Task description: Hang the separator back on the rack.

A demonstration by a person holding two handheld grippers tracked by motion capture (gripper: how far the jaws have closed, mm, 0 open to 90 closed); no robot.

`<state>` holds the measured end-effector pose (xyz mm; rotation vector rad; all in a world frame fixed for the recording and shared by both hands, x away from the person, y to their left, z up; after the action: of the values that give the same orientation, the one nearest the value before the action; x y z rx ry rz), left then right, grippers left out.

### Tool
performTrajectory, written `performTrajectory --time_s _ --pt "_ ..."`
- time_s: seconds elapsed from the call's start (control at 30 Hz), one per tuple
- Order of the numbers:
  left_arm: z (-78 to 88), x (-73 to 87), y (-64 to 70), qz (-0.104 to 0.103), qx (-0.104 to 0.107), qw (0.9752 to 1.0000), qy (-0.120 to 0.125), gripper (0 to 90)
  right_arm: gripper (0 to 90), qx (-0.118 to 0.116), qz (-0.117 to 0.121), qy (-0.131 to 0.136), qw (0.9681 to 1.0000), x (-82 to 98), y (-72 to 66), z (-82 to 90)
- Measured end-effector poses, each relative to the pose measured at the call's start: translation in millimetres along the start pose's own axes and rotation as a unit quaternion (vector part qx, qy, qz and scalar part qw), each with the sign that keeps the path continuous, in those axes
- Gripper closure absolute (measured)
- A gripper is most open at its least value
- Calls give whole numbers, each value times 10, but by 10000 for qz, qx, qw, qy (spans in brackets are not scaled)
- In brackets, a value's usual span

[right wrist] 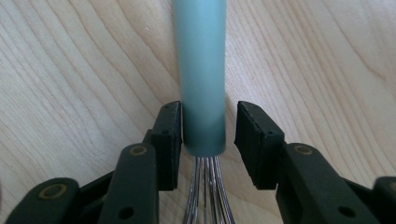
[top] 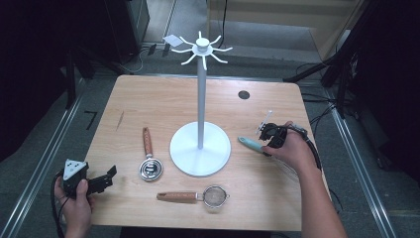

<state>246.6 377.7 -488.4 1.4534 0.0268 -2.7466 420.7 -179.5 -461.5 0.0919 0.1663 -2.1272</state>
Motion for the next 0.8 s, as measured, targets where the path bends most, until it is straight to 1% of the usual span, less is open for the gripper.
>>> performTrajectory --time_s 0.03,0.07,0.13,0.17,0.23,0.3,0.37,0.4,0.5,0.53,0.57,0.6,0.67,0.7,0.77,0.8 --pt "-1 0 2 -14 -7 10000 -17 0 676 -13 12 -49 10000 -32 -3 -41" --pt "-2 0 3 -17 -7 10000 -19 0 694 -31 -20 -60 10000 -42 -6 -54" --pt "-2 0 3 -18 -7 10000 -12 0 699 -49 2 -75 10000 -49 2 -76" --pt "-1 0 2 -16 -10 10000 -15 0 705 -76 61 -163 9998 -56 14 -93" --pt "1 0 1 -17 -11 10000 -11 0 707 -88 75 -187 9998 -60 16 -93" --pt "0 1 4 -26 -20 10000 -4 0 708 -88 143 -221 9996 -67 19 -107" --pt "-2 1 8 -28 -32 10000 3 0 707 -103 222 -324 9992 -82 27 -118" --pt "-2 1 8 -28 -32 10000 3 0 707 -103 222 -324 9992 -82 27 -118" --pt "-5 2 15 2 -24 10000 -28 0 704 -168 76 -407 9990 -111 39 -126" --pt "-6 2 15 1 -12 10000 -28 0 705 -195 113 -434 9988 -116 51 -127" --pt "-6 2 15 -1 -10 10000 -32 0 705 -254 95 -486 9984 -123 64 -123" --pt "-6 1 14 -2 -6 10000 -33 0 707 -294 35 -471 9985 -130 74 -129" --pt "-6 1 13 -1 -1 10000 -34 0 710 -312 20 -509 9982 -134 79 -124" --pt "-6 2 14 -1 3 10000 -28 0 711 -301 -32 -447 9985 -126 81 -126" --pt "-4 3 10 0 11 10000 -19 0 712 -317 -170 -421 9985 -113 74 -122" --pt "-1 3 6 -3 20 10000 -25 0 712 -324 -194 -391 9985 -111 73 -124"
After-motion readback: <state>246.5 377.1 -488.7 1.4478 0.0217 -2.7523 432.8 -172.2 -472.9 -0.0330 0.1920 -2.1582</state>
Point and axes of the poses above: each handheld gripper's, and its own axes: z roughly backward along the jaws, x roughly out of its underside, y roughly to its right, the point moved 1 cm from there along -z, roughly forward along the jaws, and after that the axes turned 9 degrees about -x, right-handed, at the moved point
